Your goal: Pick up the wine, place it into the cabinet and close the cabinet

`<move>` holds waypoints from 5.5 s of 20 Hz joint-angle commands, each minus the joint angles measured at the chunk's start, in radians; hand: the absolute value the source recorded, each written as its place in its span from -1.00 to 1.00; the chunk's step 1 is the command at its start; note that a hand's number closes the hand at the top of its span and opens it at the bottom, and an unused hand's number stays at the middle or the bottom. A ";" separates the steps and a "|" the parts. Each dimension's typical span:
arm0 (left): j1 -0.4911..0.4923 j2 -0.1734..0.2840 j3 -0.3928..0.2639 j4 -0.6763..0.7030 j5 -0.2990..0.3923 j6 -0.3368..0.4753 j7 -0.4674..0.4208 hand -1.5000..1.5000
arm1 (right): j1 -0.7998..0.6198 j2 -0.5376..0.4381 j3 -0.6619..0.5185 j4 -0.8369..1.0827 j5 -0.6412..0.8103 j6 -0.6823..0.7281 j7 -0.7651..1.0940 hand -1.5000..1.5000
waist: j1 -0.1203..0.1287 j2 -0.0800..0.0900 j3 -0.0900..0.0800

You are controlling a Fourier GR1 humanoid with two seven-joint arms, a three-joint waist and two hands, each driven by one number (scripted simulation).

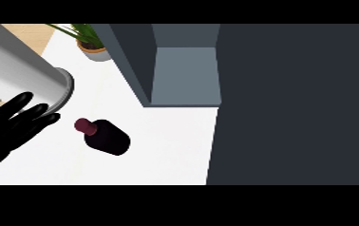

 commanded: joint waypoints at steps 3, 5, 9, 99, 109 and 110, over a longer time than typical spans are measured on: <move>0.019 0.096 0.119 -0.006 0.191 0.006 0.094 -1.00 | 0.045 0.019 0.129 -0.153 0.106 -0.053 0.083 -1.00 | 0.003 -0.001 0.000; -0.035 0.077 0.101 0.055 0.161 -0.010 0.102 -1.00 | -0.032 0.019 0.112 -0.172 0.100 -0.086 0.160 -1.00 | 0.000 0.001 -0.001; 0.000 0.042 0.098 -0.036 0.101 0.035 0.128 -1.00 | 0.006 -0.012 0.081 -0.160 0.073 -0.073 0.117 -1.00 | 0.001 0.001 0.000; -0.303 -0.307 -0.110 1.515 -1.177 -0.285 -1.081 1.00 | -0.140 -0.314 0.358 -0.204 0.186 -0.468 0.167 -1.00 | -0.041 0.001 -0.003; -0.363 -0.262 -0.145 1.539 -1.170 -0.271 -1.168 1.00 | -0.132 -0.328 0.367 -0.177 0.179 -0.483 0.145 -1.00 | -0.035 0.002 -0.003; -0.365 -0.319 -0.164 1.511 -1.185 -0.192 -1.166 1.00 | -0.156 -0.331 0.351 -0.210 0.167 -0.484 0.170 -1.00 | -0.036 0.001 -0.003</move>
